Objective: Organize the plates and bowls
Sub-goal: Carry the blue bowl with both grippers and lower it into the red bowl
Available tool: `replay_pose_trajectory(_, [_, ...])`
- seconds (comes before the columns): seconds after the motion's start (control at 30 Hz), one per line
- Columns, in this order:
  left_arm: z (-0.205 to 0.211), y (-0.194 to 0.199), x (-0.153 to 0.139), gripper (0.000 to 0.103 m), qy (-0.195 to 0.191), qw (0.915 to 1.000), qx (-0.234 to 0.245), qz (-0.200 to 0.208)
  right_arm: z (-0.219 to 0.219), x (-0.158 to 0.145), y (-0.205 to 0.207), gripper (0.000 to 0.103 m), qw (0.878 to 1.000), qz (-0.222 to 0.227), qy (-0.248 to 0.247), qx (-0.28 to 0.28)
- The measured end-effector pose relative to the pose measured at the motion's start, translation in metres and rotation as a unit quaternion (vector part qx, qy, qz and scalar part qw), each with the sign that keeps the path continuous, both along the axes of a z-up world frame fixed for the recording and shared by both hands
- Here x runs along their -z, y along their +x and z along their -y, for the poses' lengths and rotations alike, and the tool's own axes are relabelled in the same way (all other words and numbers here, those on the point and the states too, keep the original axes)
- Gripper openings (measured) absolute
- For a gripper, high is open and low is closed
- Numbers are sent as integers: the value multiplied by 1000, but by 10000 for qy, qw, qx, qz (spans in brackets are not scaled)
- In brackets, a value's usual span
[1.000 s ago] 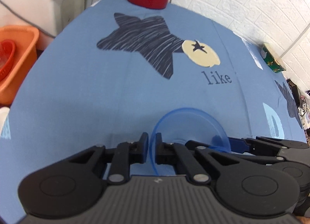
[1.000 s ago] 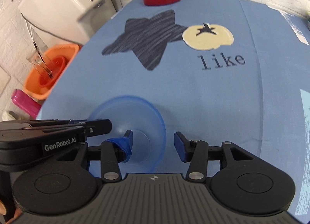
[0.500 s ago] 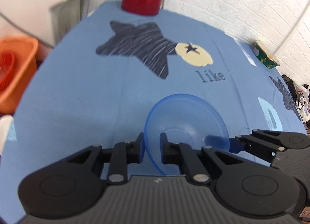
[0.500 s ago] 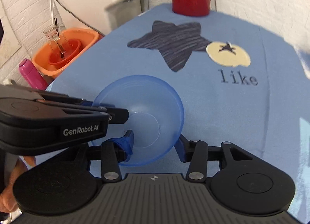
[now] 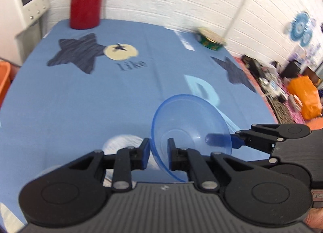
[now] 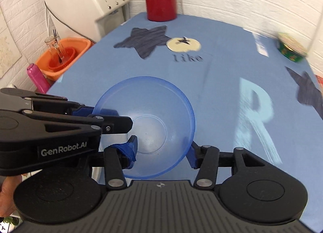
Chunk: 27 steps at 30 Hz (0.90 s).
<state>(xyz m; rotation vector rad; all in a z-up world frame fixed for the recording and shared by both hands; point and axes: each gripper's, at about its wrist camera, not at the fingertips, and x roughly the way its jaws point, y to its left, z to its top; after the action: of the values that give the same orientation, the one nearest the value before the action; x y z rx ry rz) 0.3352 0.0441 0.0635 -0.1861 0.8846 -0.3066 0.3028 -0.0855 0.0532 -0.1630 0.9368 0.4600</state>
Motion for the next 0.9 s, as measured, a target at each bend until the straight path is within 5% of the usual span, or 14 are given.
replay_pose_trajectory(0.2, [60, -54, 20, 8, 70, 9991, 385, -149, 54, 16, -57, 37, 9998, 33, -63, 212])
replay_pose_trajectory(0.37, [84, -62, 37, 12, 355, 9978, 485, -261, 71, 34, -64, 37, 9996, -171, 75, 232])
replay_pose_trajectory(0.57, [87, -62, 45, 46, 396, 9977, 477, -275, 83, 43, -70, 36, 9989, -333, 291, 182])
replay_pose_trajectory(0.9, [73, -61, 43, 47, 54, 9985, 397, -377, 112, 29, -87, 36, 9968, -20, 581, 549])
